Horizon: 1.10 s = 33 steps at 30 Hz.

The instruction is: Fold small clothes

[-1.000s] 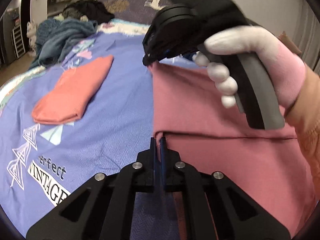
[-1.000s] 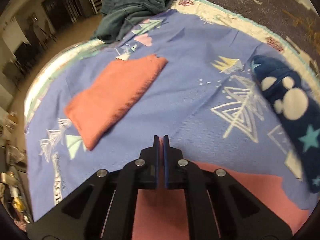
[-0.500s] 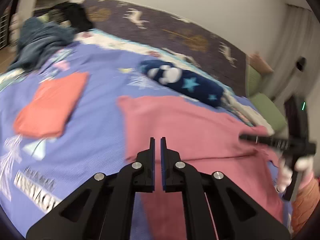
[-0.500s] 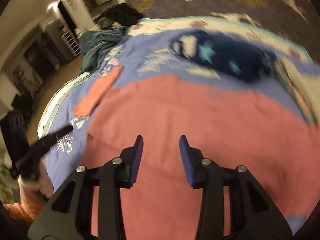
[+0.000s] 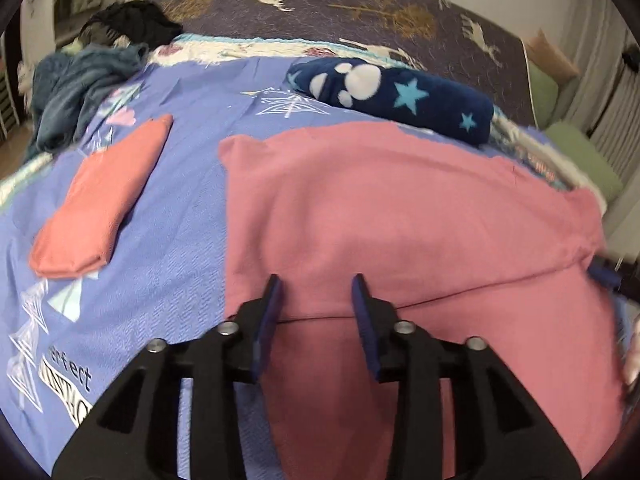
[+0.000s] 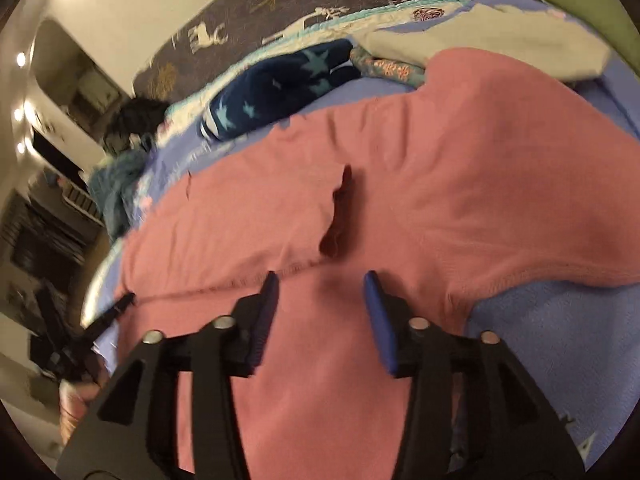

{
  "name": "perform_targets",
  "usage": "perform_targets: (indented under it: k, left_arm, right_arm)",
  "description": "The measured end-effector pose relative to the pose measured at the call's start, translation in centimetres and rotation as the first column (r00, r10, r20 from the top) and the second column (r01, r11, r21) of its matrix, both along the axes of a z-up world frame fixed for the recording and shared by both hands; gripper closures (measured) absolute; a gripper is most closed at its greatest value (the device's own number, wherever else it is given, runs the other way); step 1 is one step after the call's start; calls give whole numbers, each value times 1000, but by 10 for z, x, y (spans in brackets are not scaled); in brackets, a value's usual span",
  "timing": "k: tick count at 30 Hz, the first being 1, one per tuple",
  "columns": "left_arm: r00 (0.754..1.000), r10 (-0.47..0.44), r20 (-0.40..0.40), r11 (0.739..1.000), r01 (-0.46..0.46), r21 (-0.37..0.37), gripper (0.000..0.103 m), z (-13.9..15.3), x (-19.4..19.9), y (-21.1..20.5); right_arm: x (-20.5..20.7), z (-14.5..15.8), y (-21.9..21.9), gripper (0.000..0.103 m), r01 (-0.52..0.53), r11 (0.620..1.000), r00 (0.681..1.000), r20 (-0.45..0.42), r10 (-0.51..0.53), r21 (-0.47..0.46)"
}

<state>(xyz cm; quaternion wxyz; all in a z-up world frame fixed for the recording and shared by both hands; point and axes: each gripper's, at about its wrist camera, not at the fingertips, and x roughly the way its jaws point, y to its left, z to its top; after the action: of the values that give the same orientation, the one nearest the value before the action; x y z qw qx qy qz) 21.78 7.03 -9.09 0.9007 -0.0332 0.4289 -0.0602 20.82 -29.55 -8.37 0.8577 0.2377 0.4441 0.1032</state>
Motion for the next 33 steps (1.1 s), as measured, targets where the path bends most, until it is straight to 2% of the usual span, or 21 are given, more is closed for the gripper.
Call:
perform_targets:
  k: [2,3,4,5,7,9,11,12,13,14,15,17,18,20,22,24,26,29,31,33]
  left_arm:
    - [1000,4,-5,999,-4,46,58,2,1,-8]
    - [1000,7,-5,998,-7,59,57,4,-3,-9]
    - [1000,8,-6,997,-8,73,56,4,-3,-10]
    - [1000,10,-5,997,-10,75,55,4,-3,-10]
    - [1000,17,-6,998,-16,64,53,3,-3,-7]
    - [1000,19,-5,999,-19,50,53,3,-4,-4]
    - [1000,22,-5,998,-21,61,52,3,-4,-7]
    - [1000,23,-3,997,-22,72,52,3,-4,-8]
    - [1000,25,0,996,-25,84,52,3,-5,-10]
    - [1000,26,4,996,-27,87,51,3,-5,-10]
    - [1000,27,5,996,-27,84,51,3,-6,-10]
    - [999,33,4,998,-33,58,52,5,-7,-6]
    - [999,37,2,998,-38,52,52,7,-8,-5]
    - [999,49,-3,998,-48,28,52,13,-11,-8]
    - [1000,7,13,999,-7,-43,52,22,-15,-20]
    - [996,-70,46,997,72,-40,52,32,-18,-49]
    - [987,-147,62,989,148,-21,52,36,-17,-78]
    - [970,-234,64,972,235,-12,52,33,-13,-120]
    - [966,-257,31,966,258,-32,51,19,-6,-137]
    - [969,-247,-4,969,247,-28,46,4,0,-146]
  right_arm:
    - [23,-4,9,29,-64,998,998,-9,64,15]
    - [31,-6,16,33,-74,997,997,-15,74,-17]
    - [35,-3,25,47,-88,994,996,-12,87,-62]
    - [38,3,36,100,-138,986,990,-11,137,-95]
    - [31,24,41,99,-140,983,989,27,144,-118]
    - [21,45,32,99,-64,981,995,69,78,-182]
    - [19,40,15,99,44,952,999,20,-40,-304]
    - [21,31,7,92,56,940,998,-17,-65,-336]
    - [21,20,-5,90,62,939,993,-69,-91,-339]
    - [13,6,-24,90,79,965,988,-111,-110,-252]
    - [4,-1,-39,91,87,983,988,-114,-106,-162]
    - [-25,-2,-66,92,103,993,992,-66,-107,-56]
    - [-40,0,-77,91,128,990,990,-46,-131,-59]
    - [-72,5,-100,80,186,981,983,7,-186,-50]
    - [-99,6,-128,75,255,966,967,27,-254,-32]
    - [-120,2,-159,68,355,935,935,18,-355,-19]
    - [-137,-8,-195,62,471,882,882,-22,-470,30]
    - [-162,-29,-241,59,605,772,796,-109,-596,197]
    - [-173,-48,-264,58,643,684,757,-150,-636,344]
    - [-178,-60,-281,58,659,611,730,-180,-659,438]
